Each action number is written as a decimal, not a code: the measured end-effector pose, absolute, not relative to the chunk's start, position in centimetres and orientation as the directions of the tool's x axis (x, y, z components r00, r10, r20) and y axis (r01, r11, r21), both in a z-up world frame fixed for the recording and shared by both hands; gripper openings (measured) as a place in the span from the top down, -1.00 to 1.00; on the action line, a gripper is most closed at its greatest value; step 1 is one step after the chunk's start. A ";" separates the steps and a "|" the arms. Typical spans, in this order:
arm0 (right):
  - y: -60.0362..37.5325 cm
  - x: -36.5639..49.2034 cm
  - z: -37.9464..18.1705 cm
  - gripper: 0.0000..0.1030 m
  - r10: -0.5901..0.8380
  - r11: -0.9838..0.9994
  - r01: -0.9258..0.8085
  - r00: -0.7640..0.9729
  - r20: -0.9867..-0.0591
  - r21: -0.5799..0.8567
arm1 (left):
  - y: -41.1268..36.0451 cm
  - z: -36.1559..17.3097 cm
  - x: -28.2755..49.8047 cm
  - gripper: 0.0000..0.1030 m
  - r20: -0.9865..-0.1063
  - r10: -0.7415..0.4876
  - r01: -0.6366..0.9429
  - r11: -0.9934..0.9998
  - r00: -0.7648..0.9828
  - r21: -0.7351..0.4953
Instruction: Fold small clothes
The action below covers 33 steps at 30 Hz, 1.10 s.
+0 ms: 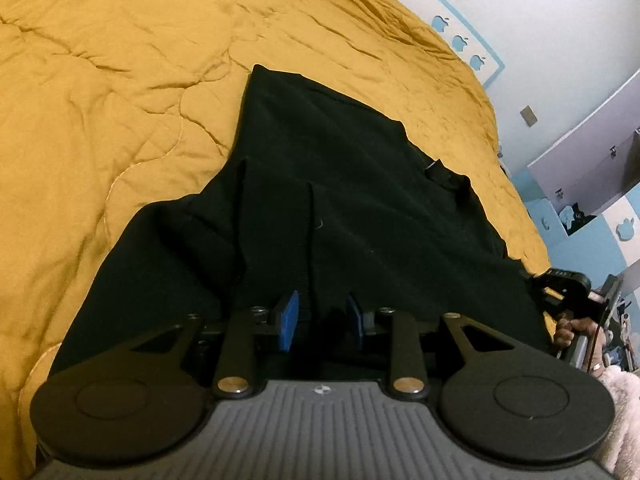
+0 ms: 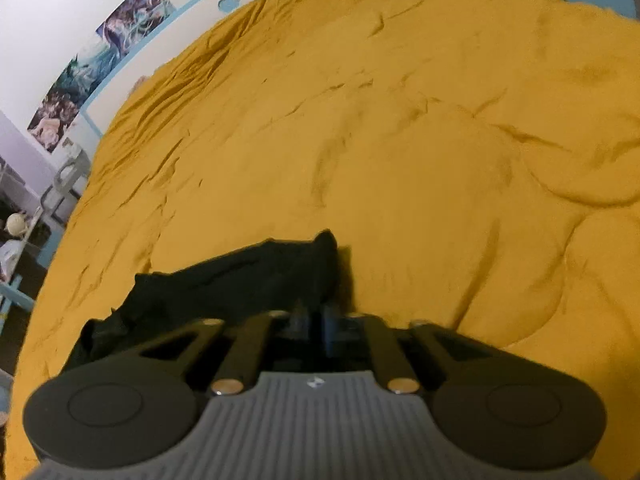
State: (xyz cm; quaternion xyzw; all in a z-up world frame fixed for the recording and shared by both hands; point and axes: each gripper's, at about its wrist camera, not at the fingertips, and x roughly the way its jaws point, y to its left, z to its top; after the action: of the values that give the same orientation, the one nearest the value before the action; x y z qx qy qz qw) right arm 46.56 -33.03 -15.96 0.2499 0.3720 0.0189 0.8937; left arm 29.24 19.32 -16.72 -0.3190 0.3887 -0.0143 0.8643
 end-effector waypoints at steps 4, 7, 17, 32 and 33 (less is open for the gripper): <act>-33.3 45.7 -16.1 1.00 0.112 0.879 0.220 0.768 -0.631 0.423 | 19.5 -17.1 29.5 0.33 -0.657 -0.281 -0.221 0.789 0.700 -0.573; -32.3 46.3 -17.8 1.00 0.085 0.909 0.215 0.742 -0.665 0.356 | 19.8 -17.2 29.5 0.33 -0.653 -0.289 -0.222 0.781 0.700 -0.584; -34.0 36.3 -11.1 0.21 0.337 0.875 -0.037 0.764 -0.551 0.484 | 18.8 -14.8 29.1 0.09 -0.637 -0.276 -0.186 0.808 0.720 -0.560; -35.4 23.4 -9.6 -0.10 0.421 0.823 -0.031 0.703 -0.573 0.568 | 20.3 -9.3 22.4 -0.04 -0.532 -0.343 -0.047 0.807 0.774 -0.588; -35.7 21.3 -8.5 -0.14 0.436 0.822 -0.066 0.711 -0.552 0.566 | 20.2 -8.3 20.7 -0.11 -0.508 -0.353 -0.016 0.810 0.786 -0.587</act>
State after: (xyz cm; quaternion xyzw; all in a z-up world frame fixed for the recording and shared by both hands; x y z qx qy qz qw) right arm 21.33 -35.73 -8.50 0.2625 0.3531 0.1415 0.8867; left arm 20.70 20.25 -8.34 -0.2939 0.3137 -0.0937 0.8980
